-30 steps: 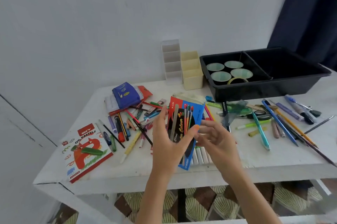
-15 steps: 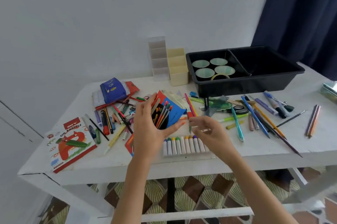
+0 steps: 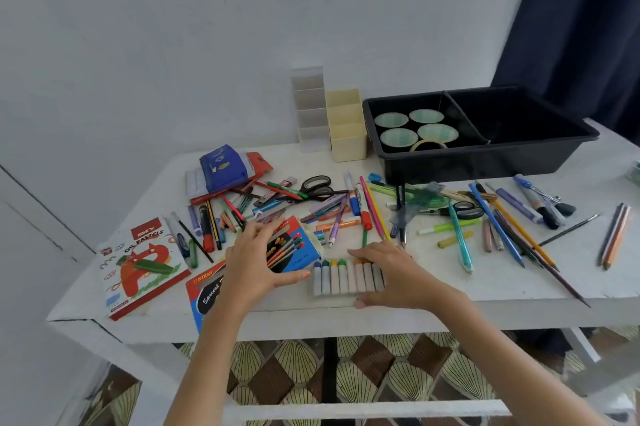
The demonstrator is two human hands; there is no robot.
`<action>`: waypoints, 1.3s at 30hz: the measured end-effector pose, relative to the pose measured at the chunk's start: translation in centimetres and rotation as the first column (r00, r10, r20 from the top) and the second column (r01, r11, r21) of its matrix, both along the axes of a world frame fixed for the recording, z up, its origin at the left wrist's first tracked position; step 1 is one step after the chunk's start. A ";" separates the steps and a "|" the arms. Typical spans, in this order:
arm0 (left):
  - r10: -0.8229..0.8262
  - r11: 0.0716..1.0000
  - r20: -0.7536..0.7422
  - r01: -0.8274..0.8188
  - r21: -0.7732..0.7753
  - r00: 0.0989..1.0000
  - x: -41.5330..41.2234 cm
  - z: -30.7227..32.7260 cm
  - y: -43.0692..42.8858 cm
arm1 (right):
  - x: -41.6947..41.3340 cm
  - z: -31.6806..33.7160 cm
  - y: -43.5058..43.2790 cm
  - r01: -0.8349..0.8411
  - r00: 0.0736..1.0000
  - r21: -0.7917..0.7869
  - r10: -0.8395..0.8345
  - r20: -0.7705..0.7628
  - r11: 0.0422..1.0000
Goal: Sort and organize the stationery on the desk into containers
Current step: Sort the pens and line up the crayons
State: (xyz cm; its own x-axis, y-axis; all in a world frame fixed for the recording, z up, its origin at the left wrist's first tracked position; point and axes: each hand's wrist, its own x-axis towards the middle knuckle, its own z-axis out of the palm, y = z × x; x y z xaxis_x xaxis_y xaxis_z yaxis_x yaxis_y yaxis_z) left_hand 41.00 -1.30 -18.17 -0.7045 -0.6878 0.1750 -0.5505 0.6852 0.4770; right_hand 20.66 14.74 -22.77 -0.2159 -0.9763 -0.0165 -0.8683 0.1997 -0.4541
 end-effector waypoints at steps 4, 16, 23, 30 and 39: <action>0.006 1.000 0.053 -0.006 -0.013 0.999 0.4 -0.6 -0.5 | -0.4 -0.8 0.1 0.045 0.996 -0.133 -0.035 0.077 0.990; -0.069 0.997 0.172 0.063 0.041 0.983 0.2 -2.4 -1.4 | -0.5 -1.3 0.7 0.297 0.954 -0.453 -0.235 0.189 0.841; -0.133 0.991 0.161 0.127 0.049 0.978 -2.0 -3.1 -0.9 | -0.2 -1.7 0.1 0.290 0.956 -0.463 -0.277 0.096 0.838; -0.174 0.985 0.172 0.170 0.041 0.970 -3.2 -3.0 -0.8 | -1.2 -1.3 0.3 0.139 0.990 -0.327 -0.119 0.079 0.935; -0.348 0.937 0.278 0.323 0.131 0.895 -4.4 -3.2 -0.1 | -1.2 -0.3 -0.4 -0.024 0.992 -0.169 0.044 0.115 0.985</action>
